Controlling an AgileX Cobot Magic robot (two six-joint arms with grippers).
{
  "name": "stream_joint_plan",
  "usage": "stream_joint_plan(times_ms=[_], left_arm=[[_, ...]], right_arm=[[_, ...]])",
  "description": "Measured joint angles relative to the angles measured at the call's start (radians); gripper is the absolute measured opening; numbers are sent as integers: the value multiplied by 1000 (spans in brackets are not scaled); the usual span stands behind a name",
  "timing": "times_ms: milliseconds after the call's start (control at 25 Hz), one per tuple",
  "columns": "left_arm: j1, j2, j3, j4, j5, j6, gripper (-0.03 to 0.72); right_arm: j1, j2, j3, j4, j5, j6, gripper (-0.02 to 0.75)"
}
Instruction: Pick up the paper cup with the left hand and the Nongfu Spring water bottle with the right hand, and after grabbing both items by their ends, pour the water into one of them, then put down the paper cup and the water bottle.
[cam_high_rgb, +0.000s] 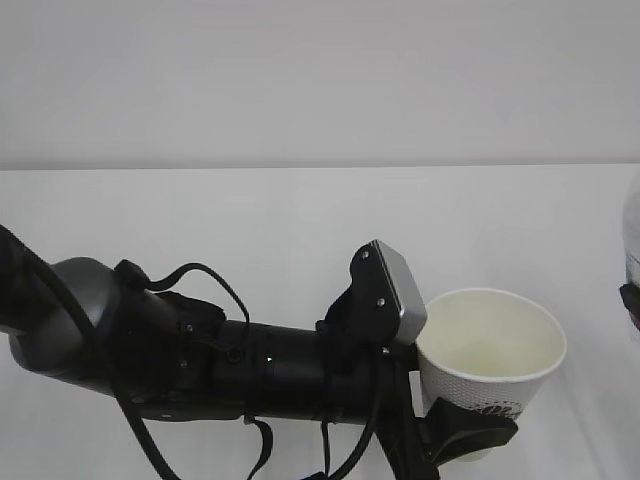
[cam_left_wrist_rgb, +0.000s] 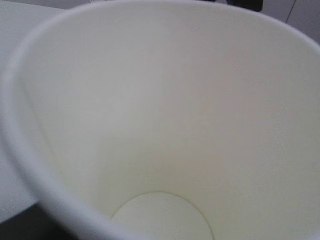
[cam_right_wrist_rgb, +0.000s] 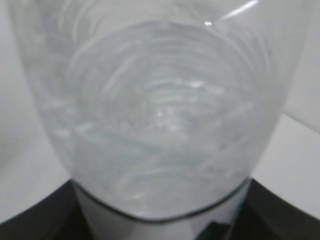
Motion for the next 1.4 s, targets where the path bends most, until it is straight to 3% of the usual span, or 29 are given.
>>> stream_joint_plan(times_ms=[760, 1400], left_arm=[[-1, 35, 0, -45, 0, 0, 528], [-1, 40, -56, -43, -31, 0, 528]], right_arm=[[0, 0, 0, -2, -14, -174, 469], [0, 0, 0, -35, -21, -187, 469]])
